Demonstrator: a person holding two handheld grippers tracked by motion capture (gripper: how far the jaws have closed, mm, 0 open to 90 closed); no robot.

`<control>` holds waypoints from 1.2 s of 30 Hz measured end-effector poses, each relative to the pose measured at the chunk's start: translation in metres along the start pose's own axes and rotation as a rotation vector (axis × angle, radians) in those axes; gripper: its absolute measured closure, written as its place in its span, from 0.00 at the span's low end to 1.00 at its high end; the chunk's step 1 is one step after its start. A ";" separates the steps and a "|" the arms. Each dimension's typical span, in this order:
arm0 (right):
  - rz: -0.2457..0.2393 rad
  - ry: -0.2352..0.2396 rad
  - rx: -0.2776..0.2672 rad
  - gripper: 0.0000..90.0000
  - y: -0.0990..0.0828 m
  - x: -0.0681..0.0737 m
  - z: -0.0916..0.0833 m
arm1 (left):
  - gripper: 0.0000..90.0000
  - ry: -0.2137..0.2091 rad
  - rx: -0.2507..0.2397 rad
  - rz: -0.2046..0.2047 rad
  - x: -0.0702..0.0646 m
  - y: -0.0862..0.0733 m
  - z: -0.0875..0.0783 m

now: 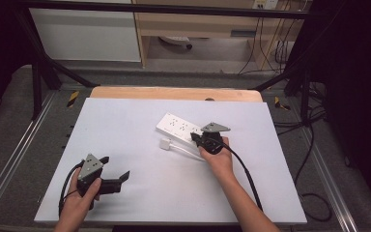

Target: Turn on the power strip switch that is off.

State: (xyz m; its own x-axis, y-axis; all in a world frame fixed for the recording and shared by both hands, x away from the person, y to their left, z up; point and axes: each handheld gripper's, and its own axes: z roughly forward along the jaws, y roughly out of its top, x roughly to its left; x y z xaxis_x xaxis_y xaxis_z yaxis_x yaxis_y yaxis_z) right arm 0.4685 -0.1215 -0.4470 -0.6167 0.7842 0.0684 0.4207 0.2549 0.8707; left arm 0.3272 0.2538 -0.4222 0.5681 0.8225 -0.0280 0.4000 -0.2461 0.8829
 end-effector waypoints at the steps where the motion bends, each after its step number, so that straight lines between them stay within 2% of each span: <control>1: -0.003 0.000 0.002 1.00 0.000 0.000 0.000 | 0.07 0.000 -0.003 -0.004 0.000 0.000 0.000; 15: -0.002 -0.004 -0.001 1.00 -0.002 0.001 0.004 | 0.07 -0.001 -0.003 -0.004 0.000 0.000 0.000; 25: -0.029 -0.017 -0.010 1.00 -0.003 0.003 0.004 | 0.07 -0.002 -0.004 -0.003 0.000 0.000 0.000; 36: -0.032 -0.015 -0.018 1.00 -0.005 0.004 0.004 | 0.07 -0.003 -0.003 -0.002 -0.001 0.000 0.000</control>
State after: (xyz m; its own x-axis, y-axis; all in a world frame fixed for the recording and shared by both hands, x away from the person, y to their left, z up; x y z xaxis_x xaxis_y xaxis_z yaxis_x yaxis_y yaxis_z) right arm 0.4672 -0.1173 -0.4532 -0.6195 0.7843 0.0336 0.3892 0.2697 0.8808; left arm 0.3268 0.2532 -0.4222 0.5692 0.8216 -0.0307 0.3989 -0.2432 0.8842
